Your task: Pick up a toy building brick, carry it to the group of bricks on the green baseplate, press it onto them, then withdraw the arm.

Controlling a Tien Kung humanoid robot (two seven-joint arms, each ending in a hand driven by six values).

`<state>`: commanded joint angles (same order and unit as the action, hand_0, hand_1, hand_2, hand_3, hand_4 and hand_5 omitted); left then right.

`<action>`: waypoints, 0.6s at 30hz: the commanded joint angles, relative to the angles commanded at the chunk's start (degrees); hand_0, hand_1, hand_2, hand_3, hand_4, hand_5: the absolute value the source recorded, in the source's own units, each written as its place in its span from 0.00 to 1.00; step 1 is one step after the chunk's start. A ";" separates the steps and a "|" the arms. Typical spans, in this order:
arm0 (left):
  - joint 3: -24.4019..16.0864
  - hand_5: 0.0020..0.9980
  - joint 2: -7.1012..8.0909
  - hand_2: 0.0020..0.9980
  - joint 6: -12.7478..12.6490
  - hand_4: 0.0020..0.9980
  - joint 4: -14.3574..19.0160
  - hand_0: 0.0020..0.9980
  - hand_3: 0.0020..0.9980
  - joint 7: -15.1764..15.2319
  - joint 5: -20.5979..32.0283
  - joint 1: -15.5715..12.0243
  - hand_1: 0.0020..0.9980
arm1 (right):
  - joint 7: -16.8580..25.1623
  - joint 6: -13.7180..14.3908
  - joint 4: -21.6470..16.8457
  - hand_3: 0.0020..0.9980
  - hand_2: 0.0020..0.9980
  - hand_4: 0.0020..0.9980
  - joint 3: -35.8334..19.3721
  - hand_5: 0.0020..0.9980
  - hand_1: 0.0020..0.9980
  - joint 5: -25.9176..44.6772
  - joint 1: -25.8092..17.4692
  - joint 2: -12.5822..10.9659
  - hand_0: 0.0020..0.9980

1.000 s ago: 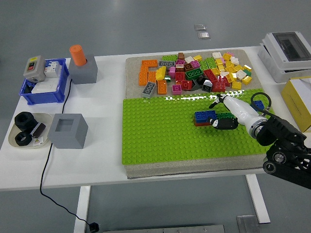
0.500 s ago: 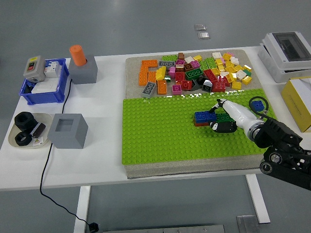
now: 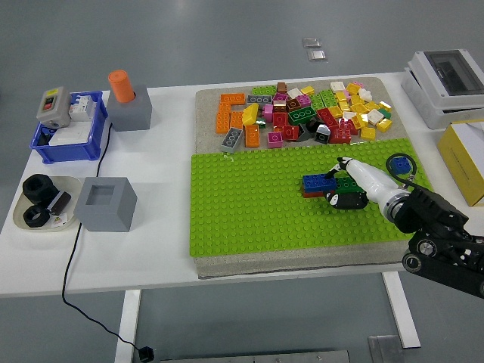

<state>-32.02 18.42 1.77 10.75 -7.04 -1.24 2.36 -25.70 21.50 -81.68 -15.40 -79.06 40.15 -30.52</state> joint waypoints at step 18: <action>0.07 0.42 0.02 0.86 -0.07 0.94 0.02 0.85 0.63 0.03 0.24 -0.14 0.90 | 2.71 1.34 -1.65 0.66 1.00 0.64 -2.15 0.29 1.00 0.98 -0.53 -0.93 1.00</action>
<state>-31.95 18.44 1.70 10.77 -7.00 -1.00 2.23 -22.99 22.85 -83.33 -17.55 -78.09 39.61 -31.45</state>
